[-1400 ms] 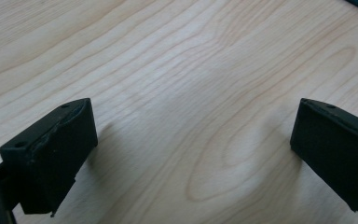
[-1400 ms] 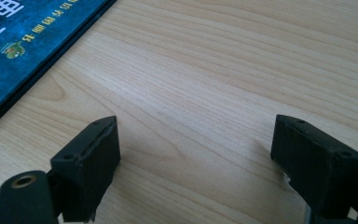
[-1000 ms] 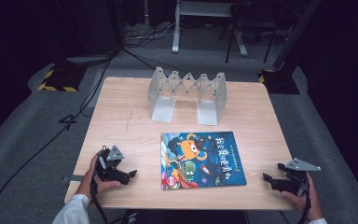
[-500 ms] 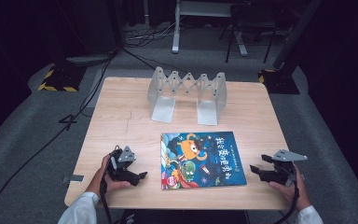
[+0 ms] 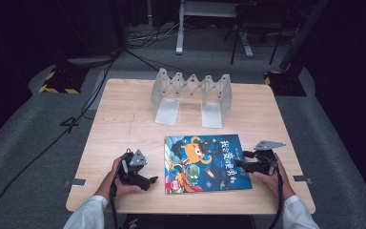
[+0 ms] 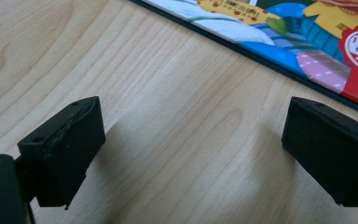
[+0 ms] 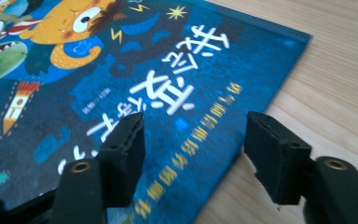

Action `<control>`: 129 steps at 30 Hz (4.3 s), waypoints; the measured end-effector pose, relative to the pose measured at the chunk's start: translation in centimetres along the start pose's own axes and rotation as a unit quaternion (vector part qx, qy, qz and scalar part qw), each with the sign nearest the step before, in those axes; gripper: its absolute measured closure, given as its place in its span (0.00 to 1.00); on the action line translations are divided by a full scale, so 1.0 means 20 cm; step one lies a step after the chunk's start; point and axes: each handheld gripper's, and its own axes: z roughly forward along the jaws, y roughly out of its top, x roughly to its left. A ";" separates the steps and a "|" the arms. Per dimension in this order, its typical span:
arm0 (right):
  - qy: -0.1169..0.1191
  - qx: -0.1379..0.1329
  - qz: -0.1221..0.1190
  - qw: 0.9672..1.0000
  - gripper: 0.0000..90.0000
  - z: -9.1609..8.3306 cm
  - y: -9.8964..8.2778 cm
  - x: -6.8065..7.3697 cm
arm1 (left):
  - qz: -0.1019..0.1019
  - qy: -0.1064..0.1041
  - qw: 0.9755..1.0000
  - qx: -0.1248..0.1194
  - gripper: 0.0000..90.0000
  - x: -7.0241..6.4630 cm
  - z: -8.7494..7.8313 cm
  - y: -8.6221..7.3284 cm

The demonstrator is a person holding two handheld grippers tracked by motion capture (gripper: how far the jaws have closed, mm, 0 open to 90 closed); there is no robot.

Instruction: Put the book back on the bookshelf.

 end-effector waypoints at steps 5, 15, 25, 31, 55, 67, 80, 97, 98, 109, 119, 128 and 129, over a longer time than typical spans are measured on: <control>-0.005 0.009 0.001 1.000 0.34 0.02 0.01 0.00 | 0.022 -0.021 1.000 0.001 0.07 -0.09 0.04 0.04; -0.006 0.016 -0.032 0.999 0.33 0.11 0.09 0.06 | 0.038 -0.036 0.999 0.001 0.08 -0.17 -0.02 -0.02; -0.019 0.006 -0.069 0.997 0.38 0.08 0.06 0.17 | 0.050 -0.047 0.998 0.003 0.11 -0.29 -0.04 -0.04; 0.002 -0.012 -0.076 0.997 0.39 -0.12 -0.12 0.22 | 0.050 -0.030 0.998 -0.006 0.18 -0.22 -0.08 -0.04; -0.005 0.011 -0.079 0.997 0.37 -0.17 -0.24 0.25 | 0.010 -0.022 1.000 -0.020 0.18 0.26 0.19 0.33; -0.005 0.013 -0.088 0.996 0.35 -0.15 -0.22 0.27 | 0.008 -0.074 0.997 -0.002 0.14 0.21 0.24 0.30; -0.028 0.013 -0.090 0.995 0.28 -0.09 -0.17 0.30 | 0.022 -0.090 0.996 0.004 0.13 0.12 0.07 0.12; -0.075 0.006 -0.088 0.993 0.37 0.07 -0.02 0.32 | 0.023 -0.089 0.996 0.002 0.13 0.02 -0.11 -0.09; -0.078 0.007 -0.089 0.993 0.37 0.07 -0.01 0.32 | 0.021 -0.088 0.996 0.002 0.13 0.00 -0.12 -0.10; -0.037 0.013 -0.111 0.993 0.36 0.07 -0.03 0.42 | 0.040 -0.090 0.995 0.010 0.14 -0.12 -0.14 -0.12; -0.054 0.015 -0.091 0.994 0.33 0.08 -0.01 0.36 | 0.039 -0.121 0.992 0.000 0.14 -0.18 -0.12 -0.10; -0.073 0.009 -0.066 0.995 0.34 0.11 0.02 0.28 | 0.049 -0.141 0.989 -0.002 0.15 -0.24 -0.09 -0.07; -0.072 0.010 -0.066 0.995 0.36 0.10 0.02 0.27 | 0.050 -0.143 0.988 -0.002 0.15 -0.25 -0.08 -0.07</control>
